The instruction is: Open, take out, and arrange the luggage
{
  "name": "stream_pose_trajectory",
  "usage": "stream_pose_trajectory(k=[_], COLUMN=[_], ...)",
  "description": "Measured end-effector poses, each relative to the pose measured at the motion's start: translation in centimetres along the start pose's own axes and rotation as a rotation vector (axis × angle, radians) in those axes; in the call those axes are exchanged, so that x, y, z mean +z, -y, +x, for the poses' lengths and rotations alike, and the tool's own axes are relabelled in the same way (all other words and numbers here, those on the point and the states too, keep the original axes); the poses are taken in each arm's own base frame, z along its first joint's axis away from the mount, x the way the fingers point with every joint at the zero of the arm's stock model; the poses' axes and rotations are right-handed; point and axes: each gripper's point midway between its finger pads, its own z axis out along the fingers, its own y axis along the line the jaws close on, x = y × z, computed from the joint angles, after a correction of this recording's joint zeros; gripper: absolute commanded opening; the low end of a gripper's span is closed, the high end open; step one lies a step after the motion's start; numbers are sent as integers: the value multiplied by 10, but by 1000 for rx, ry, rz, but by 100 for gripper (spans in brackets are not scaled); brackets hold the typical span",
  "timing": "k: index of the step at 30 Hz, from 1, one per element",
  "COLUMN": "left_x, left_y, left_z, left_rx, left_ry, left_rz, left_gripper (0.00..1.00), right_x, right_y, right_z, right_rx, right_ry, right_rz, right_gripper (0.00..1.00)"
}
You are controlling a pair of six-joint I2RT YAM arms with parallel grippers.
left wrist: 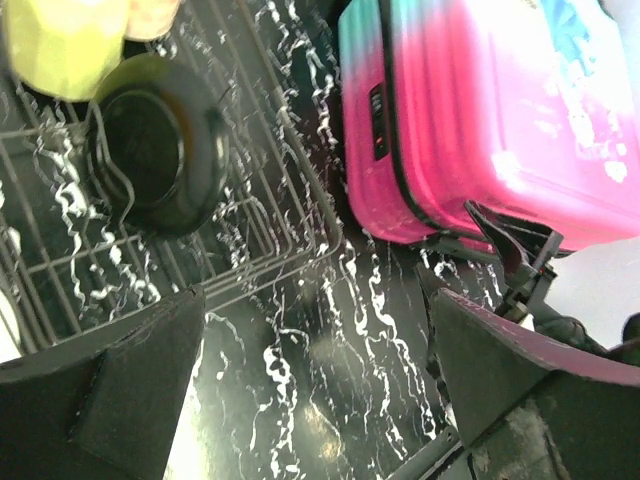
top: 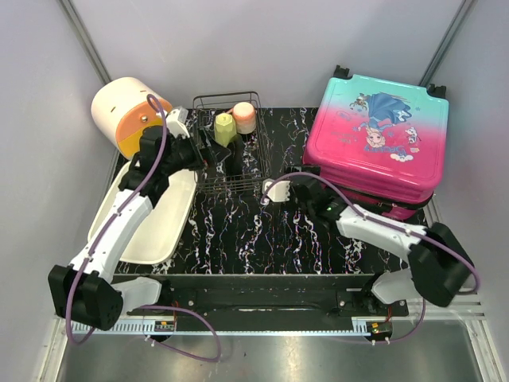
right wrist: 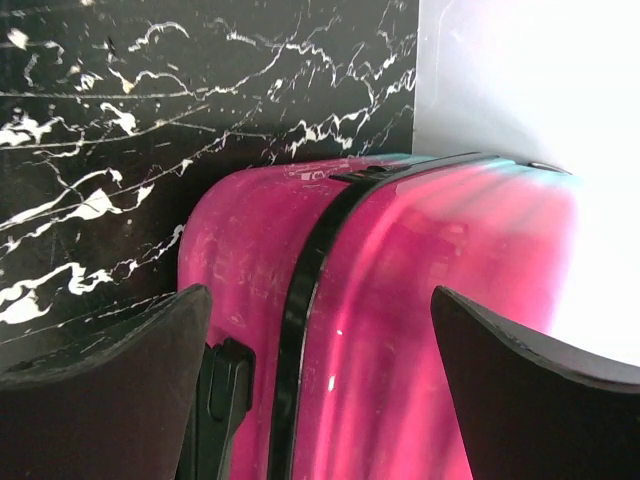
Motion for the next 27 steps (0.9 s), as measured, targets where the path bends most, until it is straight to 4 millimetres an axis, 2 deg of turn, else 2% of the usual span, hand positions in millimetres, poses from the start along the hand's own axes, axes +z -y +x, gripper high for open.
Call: stream_pose_trajectory(k=[3, 5, 9, 17, 23, 27], left_x=[-8, -13, -21, -37, -53, -56], left_y=[-10, -13, -13, -8, -7, -8], left_z=[8, 10, 5, -7, -2, -2], left_rx=[-16, -25, -29, -40, -45, -46], left_ry=[-35, -45, -25, 36, 56, 58], left_rz=[-39, -55, -59, -53, -47, -54], left_gripper=[99, 99, 99, 99, 99, 99], right_x=[18, 27, 37, 64, 63, 66], right_y=[-8, -4, 8, -1, 21, 44], right_z=[5, 4, 0, 4, 1, 2], right_rx=[-40, -58, -95, -245, -283, -290], right_ry=[-52, -63, -55, -93, -104, -110], right_rz=[8, 45, 147, 234, 329, 370], right_gripper=[100, 100, 100, 100, 100, 100])
